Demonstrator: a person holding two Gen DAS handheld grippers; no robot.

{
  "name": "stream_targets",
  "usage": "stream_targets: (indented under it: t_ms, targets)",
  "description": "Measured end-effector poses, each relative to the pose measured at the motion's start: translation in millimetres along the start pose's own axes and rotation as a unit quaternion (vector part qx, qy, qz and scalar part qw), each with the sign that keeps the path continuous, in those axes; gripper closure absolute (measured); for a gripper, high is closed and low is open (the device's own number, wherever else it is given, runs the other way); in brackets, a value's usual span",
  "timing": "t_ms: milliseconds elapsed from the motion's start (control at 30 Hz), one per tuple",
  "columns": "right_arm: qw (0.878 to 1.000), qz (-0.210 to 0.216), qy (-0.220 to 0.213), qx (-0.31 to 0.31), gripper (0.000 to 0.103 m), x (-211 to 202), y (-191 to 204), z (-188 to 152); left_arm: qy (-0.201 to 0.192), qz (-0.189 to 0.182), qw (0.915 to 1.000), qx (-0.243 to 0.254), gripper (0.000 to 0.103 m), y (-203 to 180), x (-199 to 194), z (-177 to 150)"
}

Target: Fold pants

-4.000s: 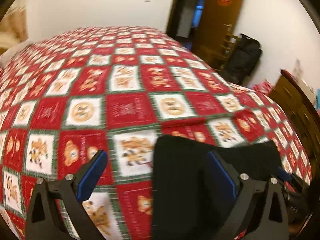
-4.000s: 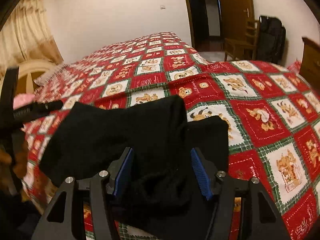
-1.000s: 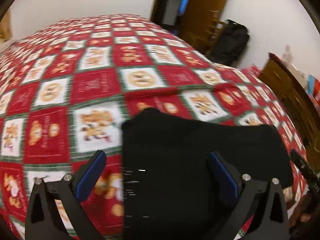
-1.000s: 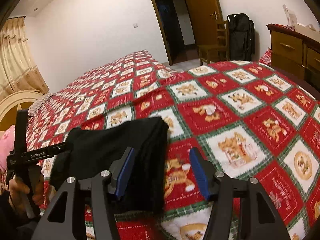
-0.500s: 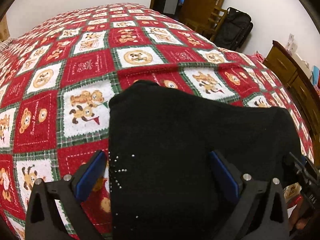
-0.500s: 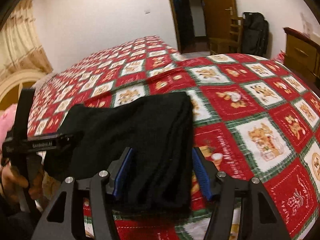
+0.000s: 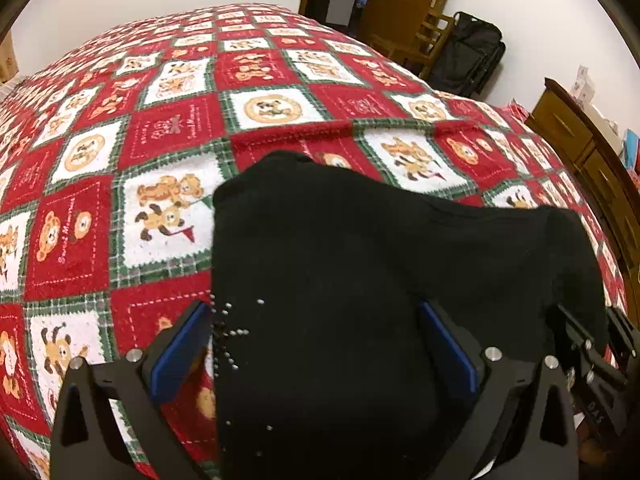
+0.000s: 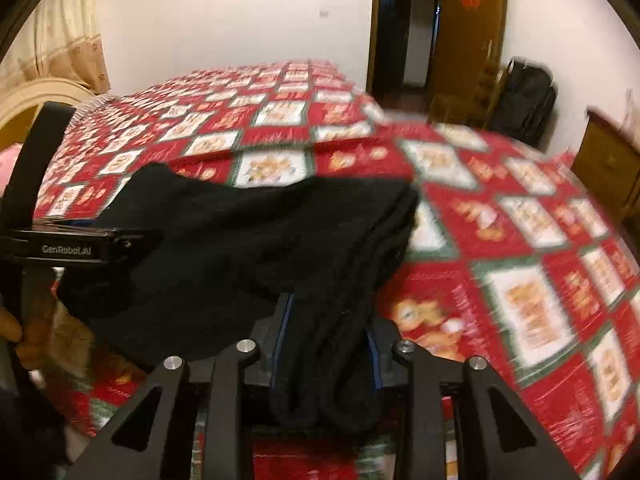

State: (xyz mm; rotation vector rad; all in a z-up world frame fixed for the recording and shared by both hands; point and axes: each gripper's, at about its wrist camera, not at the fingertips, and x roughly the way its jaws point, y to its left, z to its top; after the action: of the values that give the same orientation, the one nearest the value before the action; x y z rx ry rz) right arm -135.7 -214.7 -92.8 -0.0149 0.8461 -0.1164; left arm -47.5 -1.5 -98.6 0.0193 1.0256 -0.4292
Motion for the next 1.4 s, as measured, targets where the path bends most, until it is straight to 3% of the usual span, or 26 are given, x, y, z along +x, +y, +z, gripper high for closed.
stream_targets:
  t_ms: [167,300,367,467,900,1167,1400]
  targets:
    - [0.999,0.023,-0.003,0.031,0.072,-3.0,-8.4,0.8,-0.003,-0.024,0.9997,0.005,0.033,-6.2,-6.3,-1.2]
    - [0.998,0.035,-0.011,0.043,0.073,-7.9,-10.0,2.0,-0.001,-0.043,0.999,-0.007,0.048,-4.4,-9.2,0.2]
    - [0.998,0.038,-0.019,0.042,0.073,-11.0,-8.5,4.2,-0.004,-0.048,0.9987,-0.015,0.061,-2.2,-12.5,2.1]
    - [0.998,0.037,-0.032,0.034,0.073,-17.7,-3.8,9.6,-0.009,-0.049,0.9985,-0.023,0.067,-0.3,-18.3,5.7]
    - [0.997,0.057,-0.059,-0.006,0.074,-18.7,17.8,43.4,-0.055,0.018,0.9983,0.0,0.07,-2.1,-40.6,26.8]
    - [0.994,0.082,-0.073,-0.013,0.074,-12.7,31.7,74.7,-0.075,0.038,0.9964,-0.011,0.07,15.7,-49.6,43.3]
    - [0.99,0.112,-0.074,-0.035,0.074,17.7,63.1,115.7,-0.107,0.088,0.9899,-0.031,0.07,44.0,-54.8,65.6]
